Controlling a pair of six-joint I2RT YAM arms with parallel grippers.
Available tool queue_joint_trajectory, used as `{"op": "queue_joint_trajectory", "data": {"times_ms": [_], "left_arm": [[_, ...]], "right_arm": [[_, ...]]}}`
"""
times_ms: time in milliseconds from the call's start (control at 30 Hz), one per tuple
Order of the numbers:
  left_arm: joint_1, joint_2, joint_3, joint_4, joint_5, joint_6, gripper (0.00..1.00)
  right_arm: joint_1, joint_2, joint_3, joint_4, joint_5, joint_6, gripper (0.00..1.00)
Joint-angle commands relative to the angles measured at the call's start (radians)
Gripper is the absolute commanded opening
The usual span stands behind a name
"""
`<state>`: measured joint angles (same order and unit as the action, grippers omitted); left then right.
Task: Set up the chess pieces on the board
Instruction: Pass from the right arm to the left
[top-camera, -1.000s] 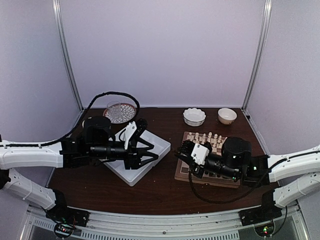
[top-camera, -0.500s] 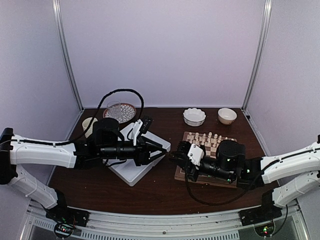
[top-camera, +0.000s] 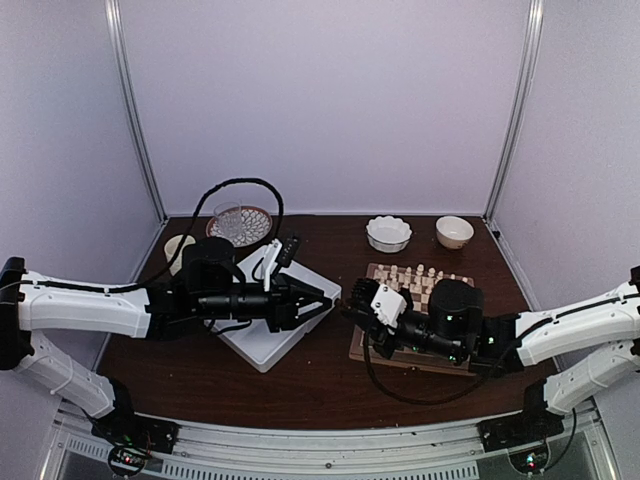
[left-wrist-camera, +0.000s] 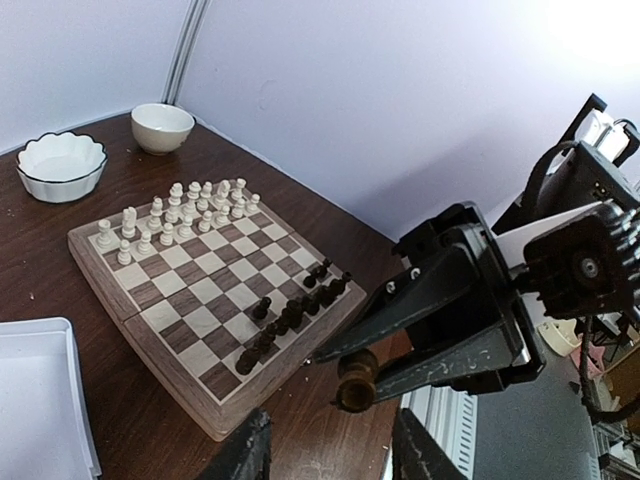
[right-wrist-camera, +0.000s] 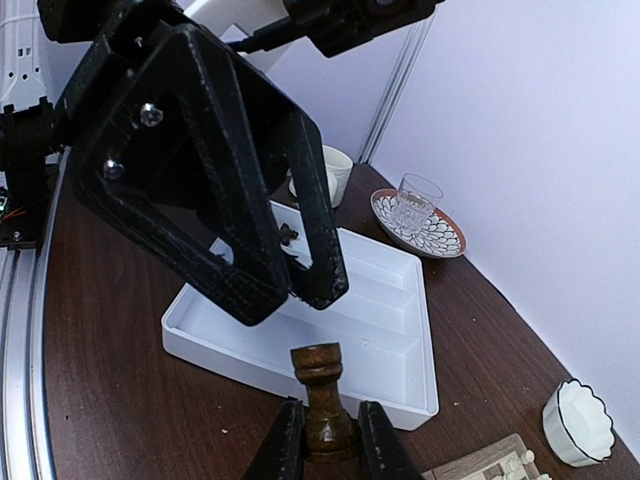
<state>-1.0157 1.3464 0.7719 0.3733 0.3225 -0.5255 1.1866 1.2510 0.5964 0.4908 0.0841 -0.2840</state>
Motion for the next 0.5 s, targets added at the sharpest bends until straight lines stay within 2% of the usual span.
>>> {"op": "queue_joint_trajectory", "data": {"times_ms": [0,467], "left_arm": [[-0.002,-0.022,-0.003,0.039,0.036,-0.019,0.41],[-0.003,0.061,0.103,-0.099,0.078,-0.032,0.31]], "right_arm": [[-0.005,0.024,0.013,-0.006,0.013,-0.005,0.00],[-0.005,0.048,0.030,-0.016,-0.030,-0.015,0.00]]}}
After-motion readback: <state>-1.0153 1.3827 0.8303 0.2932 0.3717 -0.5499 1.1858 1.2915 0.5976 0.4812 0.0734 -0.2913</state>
